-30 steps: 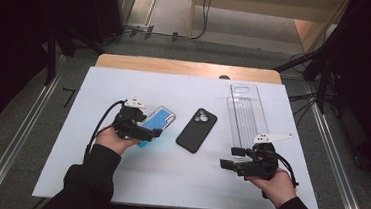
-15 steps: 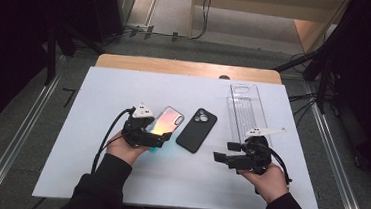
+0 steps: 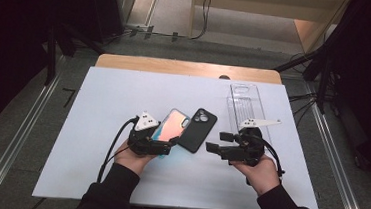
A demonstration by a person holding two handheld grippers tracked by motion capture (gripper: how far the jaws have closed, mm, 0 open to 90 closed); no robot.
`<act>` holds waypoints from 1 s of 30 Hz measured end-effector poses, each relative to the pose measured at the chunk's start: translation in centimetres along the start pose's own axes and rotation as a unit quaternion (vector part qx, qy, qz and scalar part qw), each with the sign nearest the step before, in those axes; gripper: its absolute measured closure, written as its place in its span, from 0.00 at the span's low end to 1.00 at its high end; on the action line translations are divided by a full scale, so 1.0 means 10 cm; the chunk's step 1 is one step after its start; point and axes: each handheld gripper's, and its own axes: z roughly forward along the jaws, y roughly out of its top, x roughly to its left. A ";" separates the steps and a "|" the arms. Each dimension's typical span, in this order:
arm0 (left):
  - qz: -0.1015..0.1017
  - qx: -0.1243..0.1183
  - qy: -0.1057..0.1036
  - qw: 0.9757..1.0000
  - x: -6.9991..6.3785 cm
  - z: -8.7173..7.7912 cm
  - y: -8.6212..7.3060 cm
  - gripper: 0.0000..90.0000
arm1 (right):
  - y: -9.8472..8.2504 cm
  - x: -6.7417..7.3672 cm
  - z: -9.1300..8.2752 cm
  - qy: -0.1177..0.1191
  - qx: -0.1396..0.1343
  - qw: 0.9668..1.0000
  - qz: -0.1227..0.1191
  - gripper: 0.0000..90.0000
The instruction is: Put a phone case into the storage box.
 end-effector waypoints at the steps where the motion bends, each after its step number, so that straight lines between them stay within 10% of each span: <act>1: 0.001 -0.007 0.002 1.000 -0.02 0.00 -0.01 0.19 | 0.02 0.01 0.01 0.001 -0.004 1.000 0.000 0.22; 30: 0.039 -0.103 0.016 0.994 -0.35 0.06 -0.29 0.19 | 0.28 0.03 0.32 0.019 -0.018 0.999 0.035 0.24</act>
